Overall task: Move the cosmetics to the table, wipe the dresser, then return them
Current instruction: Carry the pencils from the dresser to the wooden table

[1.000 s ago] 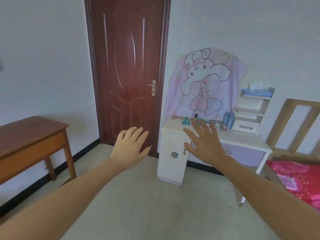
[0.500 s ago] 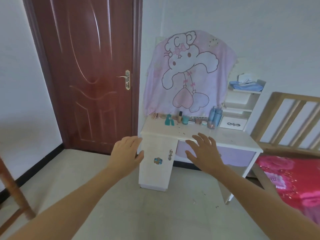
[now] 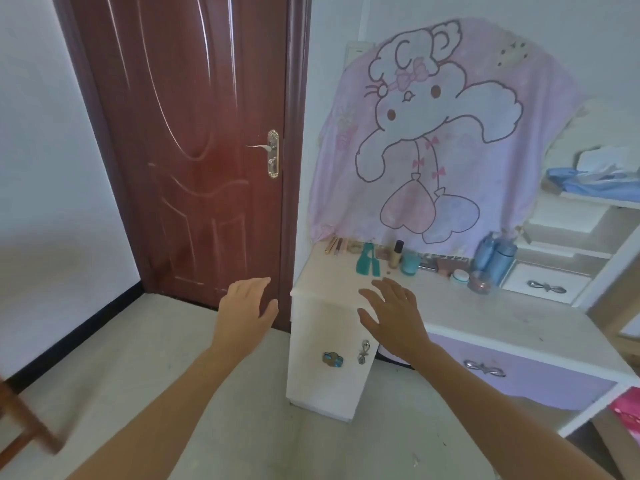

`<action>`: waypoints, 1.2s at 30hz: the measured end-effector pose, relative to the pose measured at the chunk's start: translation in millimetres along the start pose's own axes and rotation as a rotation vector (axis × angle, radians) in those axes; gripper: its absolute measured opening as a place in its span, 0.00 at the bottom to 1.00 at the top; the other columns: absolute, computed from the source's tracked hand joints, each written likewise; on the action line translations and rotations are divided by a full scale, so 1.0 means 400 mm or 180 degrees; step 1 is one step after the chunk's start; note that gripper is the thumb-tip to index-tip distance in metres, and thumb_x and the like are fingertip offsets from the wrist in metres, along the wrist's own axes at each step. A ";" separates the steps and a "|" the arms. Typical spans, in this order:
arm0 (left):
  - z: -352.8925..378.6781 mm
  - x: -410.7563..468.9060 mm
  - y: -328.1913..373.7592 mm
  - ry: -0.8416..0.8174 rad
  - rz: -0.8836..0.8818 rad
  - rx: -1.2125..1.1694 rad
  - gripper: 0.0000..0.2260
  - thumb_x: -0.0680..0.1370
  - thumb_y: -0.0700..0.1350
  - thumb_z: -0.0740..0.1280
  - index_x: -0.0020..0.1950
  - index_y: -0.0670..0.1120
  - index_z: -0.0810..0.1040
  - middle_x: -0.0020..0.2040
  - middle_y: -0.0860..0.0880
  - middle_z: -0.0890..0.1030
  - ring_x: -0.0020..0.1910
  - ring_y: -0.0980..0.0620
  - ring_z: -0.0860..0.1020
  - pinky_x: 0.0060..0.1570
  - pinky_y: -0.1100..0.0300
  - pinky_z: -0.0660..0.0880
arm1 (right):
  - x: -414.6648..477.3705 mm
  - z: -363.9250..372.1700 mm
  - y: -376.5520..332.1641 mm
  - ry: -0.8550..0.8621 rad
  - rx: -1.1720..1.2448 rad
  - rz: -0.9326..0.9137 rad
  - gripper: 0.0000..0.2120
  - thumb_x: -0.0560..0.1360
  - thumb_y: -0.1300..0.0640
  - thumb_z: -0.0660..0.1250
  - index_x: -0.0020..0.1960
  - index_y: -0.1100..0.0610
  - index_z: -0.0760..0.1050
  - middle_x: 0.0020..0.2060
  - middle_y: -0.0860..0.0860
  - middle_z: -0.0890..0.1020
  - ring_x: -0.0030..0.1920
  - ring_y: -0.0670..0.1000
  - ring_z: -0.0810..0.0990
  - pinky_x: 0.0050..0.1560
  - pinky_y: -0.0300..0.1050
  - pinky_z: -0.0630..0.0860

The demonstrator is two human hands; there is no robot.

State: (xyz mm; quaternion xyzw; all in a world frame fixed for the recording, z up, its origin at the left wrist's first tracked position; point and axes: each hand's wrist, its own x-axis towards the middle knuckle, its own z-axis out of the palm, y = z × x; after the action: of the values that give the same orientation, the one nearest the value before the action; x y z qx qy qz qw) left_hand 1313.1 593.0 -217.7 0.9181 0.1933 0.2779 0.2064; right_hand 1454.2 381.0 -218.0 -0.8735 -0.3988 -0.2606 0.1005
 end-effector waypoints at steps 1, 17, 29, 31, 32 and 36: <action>0.020 0.022 -0.022 -0.0050 -0.0059 0.0027 0.33 0.69 0.59 0.49 0.62 0.38 0.74 0.59 0.42 0.77 0.61 0.41 0.71 0.59 0.46 0.68 | 0.023 0.035 0.005 -0.0043 0.0030 -0.0017 0.19 0.70 0.47 0.55 0.47 0.54 0.80 0.47 0.55 0.83 0.50 0.58 0.82 0.45 0.56 0.78; 0.319 0.494 -0.296 -0.0723 -0.0292 -0.0624 0.31 0.71 0.58 0.52 0.67 0.41 0.70 0.64 0.45 0.73 0.65 0.47 0.66 0.64 0.56 0.62 | 0.348 0.422 0.088 -0.0616 0.0280 0.1028 0.16 0.78 0.42 0.46 0.53 0.48 0.68 0.48 0.51 0.83 0.50 0.55 0.82 0.43 0.52 0.79; 0.578 0.643 -0.272 -0.1167 -0.0930 -0.1364 0.19 0.78 0.43 0.60 0.69 0.42 0.66 0.69 0.45 0.68 0.69 0.48 0.62 0.62 0.61 0.63 | 0.431 0.630 0.134 -0.1463 0.0662 0.1751 0.20 0.69 0.45 0.55 0.49 0.55 0.80 0.46 0.55 0.83 0.47 0.58 0.82 0.39 0.54 0.78; 0.620 0.670 -0.247 -0.1177 -0.0978 -0.1409 0.19 0.78 0.42 0.60 0.69 0.41 0.66 0.68 0.44 0.69 0.68 0.48 0.62 0.64 0.57 0.64 | 0.448 0.664 0.158 -0.1323 0.0841 0.1886 0.22 0.71 0.45 0.56 0.53 0.56 0.79 0.51 0.55 0.82 0.54 0.59 0.80 0.48 0.56 0.76; 0.640 0.686 -0.236 -0.1171 -0.0974 -0.1384 0.19 0.78 0.42 0.60 0.69 0.41 0.66 0.68 0.45 0.69 0.68 0.48 0.63 0.64 0.55 0.64 | 0.462 0.675 0.173 -0.1303 0.0941 0.1967 0.22 0.71 0.45 0.56 0.57 0.56 0.78 0.56 0.55 0.80 0.59 0.58 0.76 0.54 0.56 0.73; 0.738 0.755 -0.189 -0.1204 -0.0999 -0.1119 0.19 0.79 0.44 0.60 0.69 0.42 0.66 0.68 0.46 0.70 0.68 0.46 0.63 0.66 0.53 0.63 | 0.505 0.724 0.279 -0.1343 0.1117 0.2029 0.18 0.78 0.49 0.59 0.66 0.53 0.69 0.65 0.50 0.71 0.68 0.52 0.65 0.65 0.47 0.66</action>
State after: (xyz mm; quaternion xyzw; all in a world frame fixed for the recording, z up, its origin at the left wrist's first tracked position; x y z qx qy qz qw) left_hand 1702.1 718.1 -348.9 0.8626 0.2398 0.0959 0.4350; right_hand 1756.6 548.1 -350.6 -0.9570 -0.1588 0.0400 0.2394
